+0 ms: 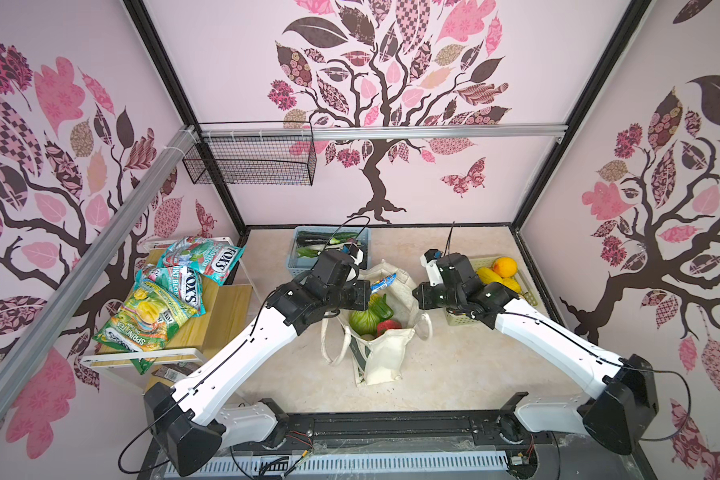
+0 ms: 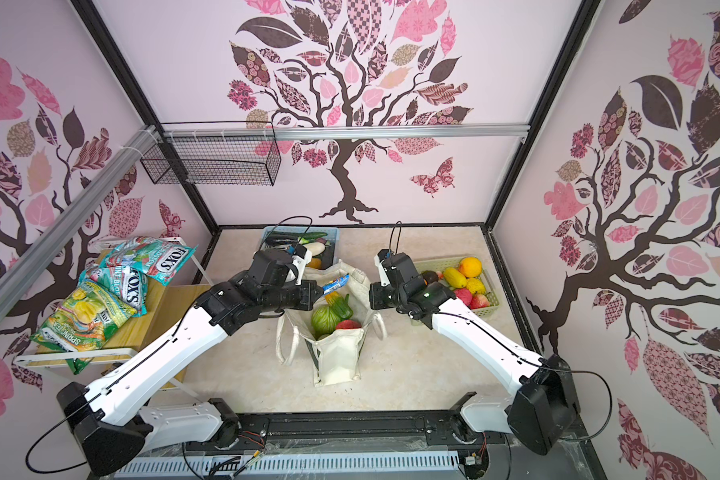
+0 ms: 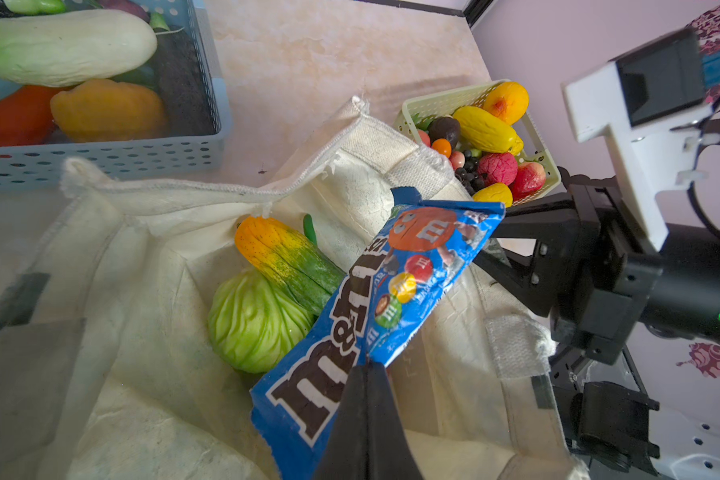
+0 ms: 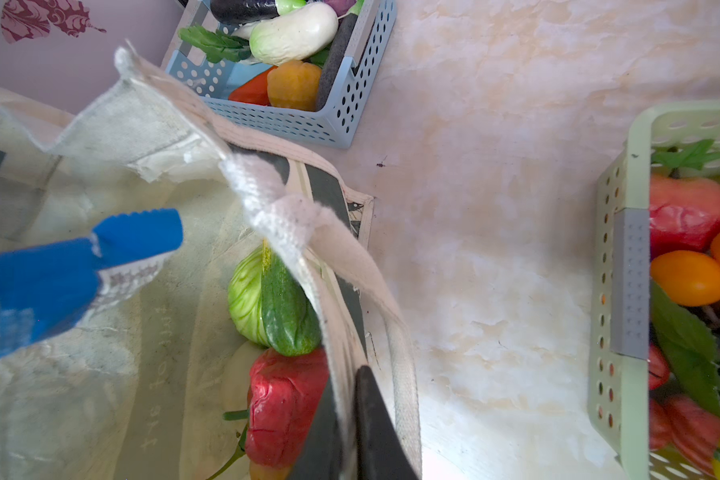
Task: Place the food into the grocery bag and tie it
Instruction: 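Lower the M&M's pack into the bag and open the left gripper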
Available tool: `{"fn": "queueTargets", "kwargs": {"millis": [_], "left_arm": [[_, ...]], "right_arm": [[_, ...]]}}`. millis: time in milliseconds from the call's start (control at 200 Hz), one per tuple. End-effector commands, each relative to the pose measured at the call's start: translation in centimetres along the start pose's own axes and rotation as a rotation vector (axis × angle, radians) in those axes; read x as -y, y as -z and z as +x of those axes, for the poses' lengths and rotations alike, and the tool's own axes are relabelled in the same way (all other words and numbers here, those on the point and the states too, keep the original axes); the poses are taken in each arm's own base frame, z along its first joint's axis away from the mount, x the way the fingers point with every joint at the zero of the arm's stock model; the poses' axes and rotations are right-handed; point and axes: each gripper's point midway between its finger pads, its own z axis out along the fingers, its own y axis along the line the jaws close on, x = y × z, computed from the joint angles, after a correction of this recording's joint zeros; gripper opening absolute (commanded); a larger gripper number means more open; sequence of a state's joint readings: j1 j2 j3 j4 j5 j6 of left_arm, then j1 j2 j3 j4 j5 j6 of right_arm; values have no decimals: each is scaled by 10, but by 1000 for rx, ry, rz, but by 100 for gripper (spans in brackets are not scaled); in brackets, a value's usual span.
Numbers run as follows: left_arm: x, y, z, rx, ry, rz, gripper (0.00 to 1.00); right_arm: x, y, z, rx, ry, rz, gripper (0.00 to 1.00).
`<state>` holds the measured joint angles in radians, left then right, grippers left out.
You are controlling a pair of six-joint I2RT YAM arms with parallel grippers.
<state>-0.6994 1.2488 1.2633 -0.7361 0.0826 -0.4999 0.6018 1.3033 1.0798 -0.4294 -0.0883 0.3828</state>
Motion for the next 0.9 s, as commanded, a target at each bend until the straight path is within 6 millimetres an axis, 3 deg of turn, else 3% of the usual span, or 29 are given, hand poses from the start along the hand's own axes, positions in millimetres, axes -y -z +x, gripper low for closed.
{"fn": "queueTargets", "kwargs": {"millis": [0, 630, 895], "left_arm": [[-4, -7, 14, -39, -7, 1, 5], [-16, -40, 48, -160, -22, -53, 6], [-12, -58, 57, -206, -31, -54, 8]], "right_arm": [[0, 0, -8, 17, -2, 11, 11], [-11, 2, -17, 36, -24, -34, 11], [-12, 1, -18, 37, -28, -39, 11]]}}
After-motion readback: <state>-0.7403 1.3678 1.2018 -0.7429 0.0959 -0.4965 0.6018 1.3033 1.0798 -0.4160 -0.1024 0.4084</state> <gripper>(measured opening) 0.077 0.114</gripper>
